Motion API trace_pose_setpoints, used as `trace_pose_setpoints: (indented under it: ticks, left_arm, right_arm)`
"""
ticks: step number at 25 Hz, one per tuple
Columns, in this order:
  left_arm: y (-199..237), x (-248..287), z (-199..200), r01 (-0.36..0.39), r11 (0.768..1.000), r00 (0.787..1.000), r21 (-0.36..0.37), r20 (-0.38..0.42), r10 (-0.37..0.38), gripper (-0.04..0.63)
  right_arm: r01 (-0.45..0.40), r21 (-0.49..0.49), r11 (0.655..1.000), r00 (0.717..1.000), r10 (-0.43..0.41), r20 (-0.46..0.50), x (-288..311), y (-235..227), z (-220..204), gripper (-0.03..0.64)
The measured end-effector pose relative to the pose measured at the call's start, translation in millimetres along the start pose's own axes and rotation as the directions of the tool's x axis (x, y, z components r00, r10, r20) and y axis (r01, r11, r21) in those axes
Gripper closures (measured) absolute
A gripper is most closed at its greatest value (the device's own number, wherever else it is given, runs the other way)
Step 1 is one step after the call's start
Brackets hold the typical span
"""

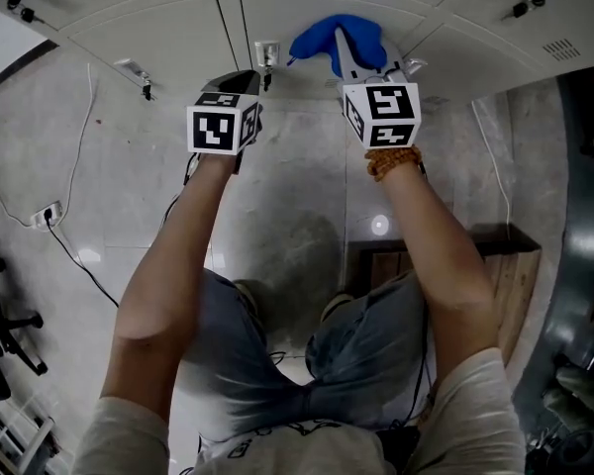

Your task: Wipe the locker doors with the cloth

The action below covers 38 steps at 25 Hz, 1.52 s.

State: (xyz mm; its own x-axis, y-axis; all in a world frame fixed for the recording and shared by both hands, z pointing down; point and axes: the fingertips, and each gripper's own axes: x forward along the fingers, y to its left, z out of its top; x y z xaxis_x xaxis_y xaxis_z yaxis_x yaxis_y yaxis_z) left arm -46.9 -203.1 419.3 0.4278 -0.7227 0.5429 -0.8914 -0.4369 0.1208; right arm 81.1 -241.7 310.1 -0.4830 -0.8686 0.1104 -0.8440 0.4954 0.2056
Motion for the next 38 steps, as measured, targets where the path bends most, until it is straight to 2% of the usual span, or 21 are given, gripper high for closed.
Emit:
trace_pose_setpoints:
  ticks: [6,12,19,23,28,34,38]
  left_arm:
    - [-7.9,8.9,1.7,0.013,0.999,1.000,-0.030,0.008,-0.013,0.592]
    - [-5.5,12.5,3.9,-0.008,0.997,1.000,-0.075,0.012,0.009,0.592]
    - [-15.5,5.8,-0.8,0.010,0.999,1.000,-0.032,-0.015,-0.011,0.592]
    - [-15.0,2.4,-11.0,0.000,0.998,0.998,0.066,-0.056,0.003,0.592]
    - [-11.4,0.9,-15.6,0.007,0.999,0.998,0.043,-0.062,-0.004,0.592]
    - [-22.9,-2.2,-14.3,0.041,0.994,0.996,0.102,-0.078,-0.033,0.592]
    - [-16.4,-6.5,-14.5,0.025,0.997,0.997,0.068,-0.076,-0.019,0.592]
  right_arm:
    - [0.008,-0.002,1.000,0.998,-0.008,-0.066,9.2,10.9,-50.3,0.584]
    - [0.039,0.030,0.999,0.992,-0.035,-0.120,18.0,26.1,-103.8,0.584]
    - [0.071,0.072,0.995,0.979,-0.055,-0.196,30.5,43.9,-180.8,0.584]
    - [0.062,0.063,0.996,0.975,-0.047,-0.217,35.3,53.2,-210.8,0.584]
    - [0.073,0.072,0.995,0.963,-0.052,-0.263,42.3,61.3,-247.2,0.584]
    - [0.054,0.044,0.998,0.947,-0.037,-0.320,45.0,64.7,-278.3,0.584]
    - [0.043,0.025,0.999,0.936,-0.032,-0.350,38.7,57.3,-291.7,0.584]
